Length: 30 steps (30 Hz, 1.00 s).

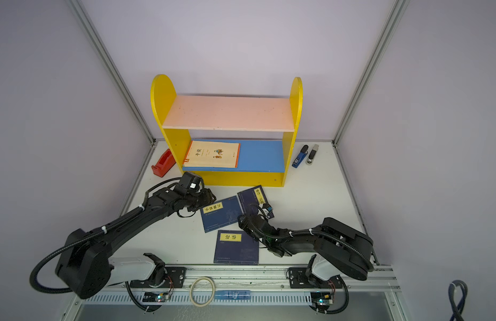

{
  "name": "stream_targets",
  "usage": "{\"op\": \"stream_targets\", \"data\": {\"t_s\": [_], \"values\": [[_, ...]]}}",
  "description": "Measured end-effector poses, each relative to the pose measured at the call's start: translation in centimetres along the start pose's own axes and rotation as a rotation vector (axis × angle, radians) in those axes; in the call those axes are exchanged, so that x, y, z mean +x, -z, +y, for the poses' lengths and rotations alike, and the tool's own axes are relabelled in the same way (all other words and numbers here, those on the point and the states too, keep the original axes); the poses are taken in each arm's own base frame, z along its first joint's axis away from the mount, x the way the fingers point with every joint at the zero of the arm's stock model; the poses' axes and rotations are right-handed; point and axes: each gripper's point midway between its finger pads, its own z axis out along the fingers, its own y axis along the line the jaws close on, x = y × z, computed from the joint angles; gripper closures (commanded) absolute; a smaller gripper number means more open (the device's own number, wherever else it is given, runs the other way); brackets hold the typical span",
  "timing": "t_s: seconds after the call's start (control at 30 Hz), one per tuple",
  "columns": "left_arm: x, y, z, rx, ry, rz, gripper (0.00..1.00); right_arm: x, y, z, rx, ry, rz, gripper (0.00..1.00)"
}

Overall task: Stacking books/files
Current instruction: Pick up the book from the center of the table.

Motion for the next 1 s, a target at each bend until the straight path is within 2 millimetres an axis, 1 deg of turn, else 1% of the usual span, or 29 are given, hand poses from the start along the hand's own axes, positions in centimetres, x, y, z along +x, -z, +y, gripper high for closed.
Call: {"op": "stream_targets", "data": {"t_s": [0.17,0.23,0.37,0.53,0.7,0.8,0.87,1.0], "values": [[-0.5,-4.2,-1.4,-0.061,-0.092,0.027,0.42,0.4,-1.0,-0.4,0.027,-0.02,0.002,0.4],[-0.7,-5.8,-1.5,-0.081,-0.107,0.038,0.43,0.5,-1.4,-0.9,0.043,-0.035,0.003,0.39],[-0.8,-8.0,-1.1,-0.114,-0.129,0.054,0.43,0.5,-2.2,-0.4,0.031,-0.061,-0.002,0.39],[-0.8,-9.4,-0.4,-0.153,-0.151,0.05,0.43,0.7,-3.3,0.4,0.013,-0.084,-0.004,0.39],[-0.4,-10.6,0.6,-0.19,-0.17,0.038,0.43,0.5,-3.8,0.7,-0.011,-0.115,-0.023,0.39],[-0.6,-11.2,0.5,-0.174,-0.175,-0.006,0.48,0.4,-4.0,0.9,-0.027,-0.134,-0.03,0.39],[-0.6,-11.5,0.7,-0.175,-0.178,-0.025,0.49,0.4,-4.1,1.1,-0.04,-0.143,-0.031,0.39],[-1.1,-11.9,0.4,-0.146,-0.174,-0.074,0.52,0.4,-4.7,1.7,-0.052,-0.152,-0.03,0.39]]}}
